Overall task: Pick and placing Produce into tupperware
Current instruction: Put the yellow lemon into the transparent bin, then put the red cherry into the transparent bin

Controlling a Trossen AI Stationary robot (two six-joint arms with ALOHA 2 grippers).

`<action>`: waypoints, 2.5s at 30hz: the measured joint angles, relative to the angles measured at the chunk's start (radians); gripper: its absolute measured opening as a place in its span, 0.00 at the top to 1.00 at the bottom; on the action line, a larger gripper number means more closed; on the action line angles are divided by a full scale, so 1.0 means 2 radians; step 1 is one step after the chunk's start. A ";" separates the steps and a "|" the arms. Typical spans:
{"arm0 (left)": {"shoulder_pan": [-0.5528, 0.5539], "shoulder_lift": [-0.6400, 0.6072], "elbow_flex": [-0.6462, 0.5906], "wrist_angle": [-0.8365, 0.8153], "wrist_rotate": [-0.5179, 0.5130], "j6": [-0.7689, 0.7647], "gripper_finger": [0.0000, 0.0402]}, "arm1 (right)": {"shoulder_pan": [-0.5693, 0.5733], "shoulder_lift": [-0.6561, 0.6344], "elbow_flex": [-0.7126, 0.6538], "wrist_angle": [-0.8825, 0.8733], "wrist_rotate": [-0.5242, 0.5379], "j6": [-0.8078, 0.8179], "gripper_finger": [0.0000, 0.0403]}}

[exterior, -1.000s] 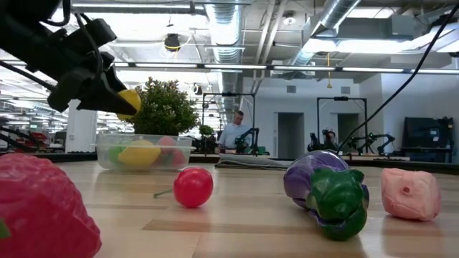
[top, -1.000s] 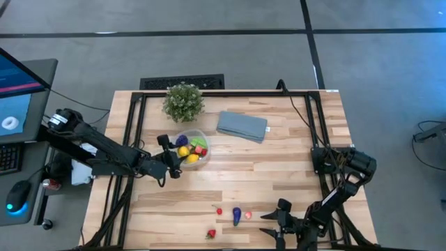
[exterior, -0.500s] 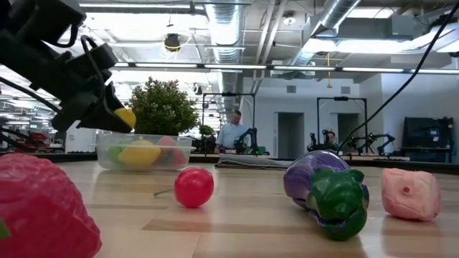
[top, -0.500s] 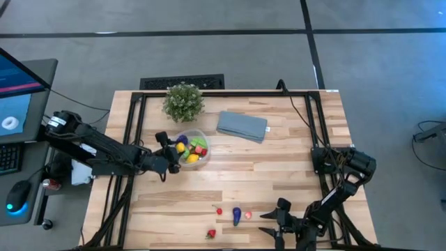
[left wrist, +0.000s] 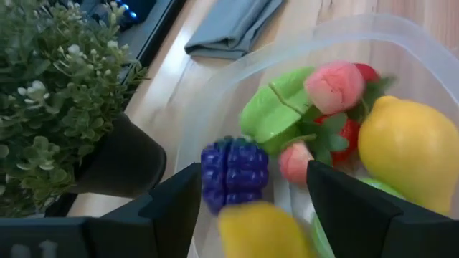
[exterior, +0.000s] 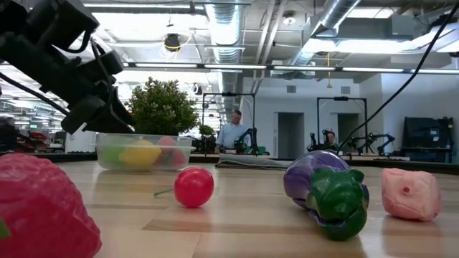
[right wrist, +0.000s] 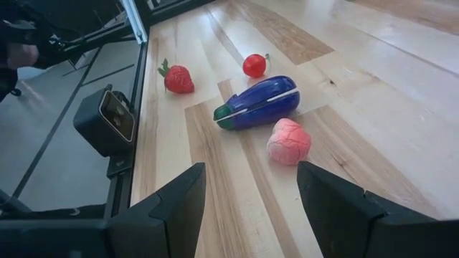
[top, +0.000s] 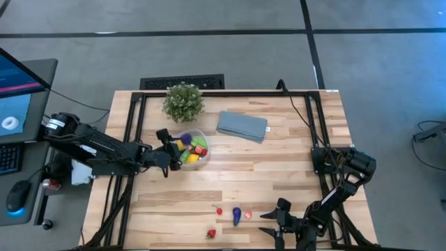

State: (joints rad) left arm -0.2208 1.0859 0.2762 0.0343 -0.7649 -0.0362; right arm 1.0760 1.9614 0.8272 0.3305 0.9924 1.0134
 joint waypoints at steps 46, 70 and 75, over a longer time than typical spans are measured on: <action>-0.206 0.264 0.112 0.334 0.161 0.073 0.38 | -0.022 0.000 0.000 -0.002 -0.027 -0.001 0.39; -0.146 0.342 0.230 0.237 0.320 0.094 0.40 | -0.015 0.000 0.000 0.004 -0.027 -0.001 0.39; -0.145 0.342 0.236 0.237 0.328 0.100 0.44 | -0.015 0.000 0.000 0.004 -0.027 -0.001 0.39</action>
State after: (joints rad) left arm -0.5114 1.7702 0.7479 0.5086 -0.1093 0.1631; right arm 1.0466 1.9614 0.8268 0.3384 0.9394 1.0108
